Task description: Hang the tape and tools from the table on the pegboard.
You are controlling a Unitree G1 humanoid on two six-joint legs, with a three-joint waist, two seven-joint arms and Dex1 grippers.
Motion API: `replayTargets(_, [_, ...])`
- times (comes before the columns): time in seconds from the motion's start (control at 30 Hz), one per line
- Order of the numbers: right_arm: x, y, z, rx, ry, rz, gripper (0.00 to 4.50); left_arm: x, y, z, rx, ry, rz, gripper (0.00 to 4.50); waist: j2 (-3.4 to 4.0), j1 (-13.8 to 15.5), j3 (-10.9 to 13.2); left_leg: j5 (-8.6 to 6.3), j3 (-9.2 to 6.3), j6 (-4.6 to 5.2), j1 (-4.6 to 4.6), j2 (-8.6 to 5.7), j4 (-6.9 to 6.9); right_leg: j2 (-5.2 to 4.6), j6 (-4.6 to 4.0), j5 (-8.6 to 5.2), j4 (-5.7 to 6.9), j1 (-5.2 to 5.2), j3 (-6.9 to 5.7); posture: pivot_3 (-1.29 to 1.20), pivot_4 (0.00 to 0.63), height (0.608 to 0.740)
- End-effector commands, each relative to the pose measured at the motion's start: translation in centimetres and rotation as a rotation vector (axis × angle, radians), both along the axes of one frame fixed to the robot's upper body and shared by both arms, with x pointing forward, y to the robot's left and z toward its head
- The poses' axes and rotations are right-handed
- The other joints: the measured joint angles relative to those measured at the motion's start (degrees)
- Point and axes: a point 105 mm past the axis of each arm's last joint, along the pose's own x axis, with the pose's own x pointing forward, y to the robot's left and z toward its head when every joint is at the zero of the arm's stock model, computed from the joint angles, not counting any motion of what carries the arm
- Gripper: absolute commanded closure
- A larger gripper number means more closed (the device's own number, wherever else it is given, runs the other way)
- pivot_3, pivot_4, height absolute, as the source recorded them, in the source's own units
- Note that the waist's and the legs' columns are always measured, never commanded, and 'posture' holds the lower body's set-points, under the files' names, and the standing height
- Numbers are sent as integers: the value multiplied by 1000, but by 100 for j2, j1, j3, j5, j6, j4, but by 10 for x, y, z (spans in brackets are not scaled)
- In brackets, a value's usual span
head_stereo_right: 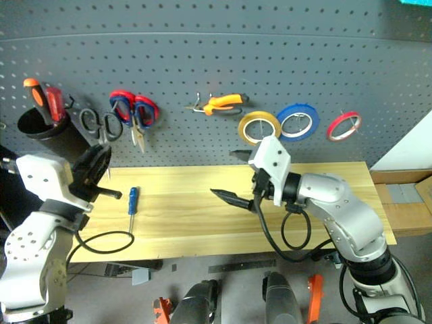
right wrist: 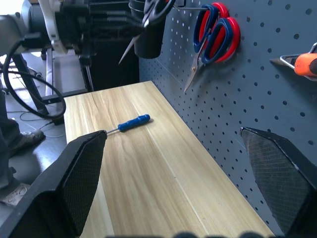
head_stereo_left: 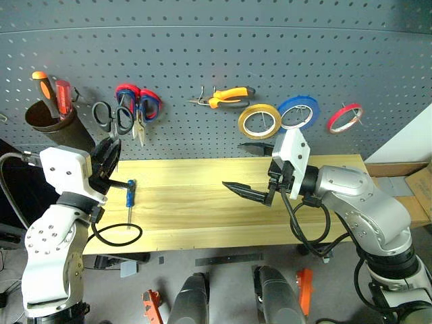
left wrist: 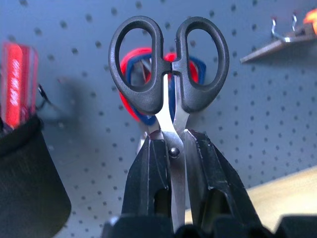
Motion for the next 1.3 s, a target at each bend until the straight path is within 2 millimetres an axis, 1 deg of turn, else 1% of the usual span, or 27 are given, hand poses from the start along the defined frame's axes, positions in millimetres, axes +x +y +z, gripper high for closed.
replayTargets(0.03, [-2, 2, 10, 9, -53, 24, 0, 8, -7, 2, 21, -5, -35, 4353, 0, 2, 0, 0, -1, 0, 0, 0, 0, 0, 0, 0, 0, 1, -1, -21, 212, 740])
replayTargets(0.13, [-1, 3, 10, 0, -57, 21, 0, 18, -6, 2, 37, -1, -43, 4353, 0, 2, 0, 0, -1, 0, 2, 0, 0, 1, 0, 0, 1, 3, -3, -31, 213, 740])
replayTargets(0.33, [-1, 2, 10, -3, -59, 10, 0, 28, 2, -1, 48, 7, -16, 4353, 0, -15, -1, 0, 0, -1, 1, 0, 0, 1, 0, 0, -5, 3, -2, -51, 222, 740])
replayTargets(0.53, [-2, 3, 10, -1, -61, 6, 0, 40, -4, -11, 7, 46, -49, 4353, -1, -24, 0, 0, -4, 0, 2, 0, 2, 0, 0, 0, -4, 6, -6, -65, 229, 740])
replayTargets(0.63, [-3, 5, 10, 0, -62, 5, 0, 42, -2, -17, -26, 68, -45, 4353, 0, -38, 0, 0, -4, 0, 2, 0, 1, 0, 0, 0, -4, 6, -6, -71, 232, 740])
replayTargets(0.7, [-3, 5, 9, -1, -60, 4, 0, 42, -1, -21, -23, 82, -45, 3609, 0, -48, 0, 0, -3, 0, 2, 0, 2, 0, 0, 0, -4, 6, -5, -76, 235, 740])
replayTargets(0.73, [-4, 5, 9, -2, -58, 3, 0, 42, -1, -23, -25, 87, -44, 3334, 0, -52, 0, 0, -3, 0, 2, 1, 2, 0, 0, 0, -4, 6, -5, -76, 237, 740])
replayTargets(0.83, [-5, 6, 6, -3, -41, -1, 0, 42, 3, -34, -30, 131, -19, 2290, 0, -61, 0, 0, -3, 0, 2, 1, 1, 0, 0, 0, -4, 6, -4, -77, 243, 740])
replayTargets(0.9, [-2, 6, 0, 6, 1, -27, 0, 42, 11, -51, -29, 201, 26, 1556, 0, -65, 0, 0, -4, 0, 2, 1, 1, 0, 0, 0, -3, 6, -5, -78, 249, 740])
replayTargets(0.97, [4, 8, -11, 3, 55, -79, 0, 42, 22, -72, -45, 301, 78, 847, 0, -70, 0, 0, -4, 0, 3, 1, 1, 0, 0, 0, -3, 6, -4, -77, 255, 740])
replayTargets(1.0, [7, 9, -16, 1, 80, -107, 0, 41, 25, -78, -42, 334, 92, 551, 0, -74, 0, -1, -4, 1, 4, 1, 1, 1, 0, 0, 0, 6, -4, -76, 262, 740])
replayTargets(1.07, [13, 14, -29, -4, 142, -174, 0, 40, 36, -92, -22, 422, 134, 551, -2, -84, 1, -1, -5, 1, 5, 1, 1, 1, 0, 0, 3, 5, -4, -71, 275, 740])
replayTargets(1.13, [14, 22, -39, -6, 198, -210, 0, 38, 51, -101, -44, 496, 188, 551, -2, -93, 6, -1, -9, 1, 5, 1, 2, 3, 0, 0, 10, 3, -5, -67, 290, 740])
replayTargets(1.23, [8, 38, -45, -12, 243, -194, 0, 37, 75, -113, -112, 587, 286, 551, 0, -106, 11, -1, -13, 2, 5, 1, 2, 5, -1, -1, 18, -2, -5, -64, 304, 740])
replayTargets(1.3, [6, 47, -47, -17, 274, -186, 0, 38, 86, -117, -161, 615, 337, 551, 1, -110, 16, -1, -14, 2, 6, 1, 3, 6, -1, -1, 18, -2, -6, -60, 320, 740])
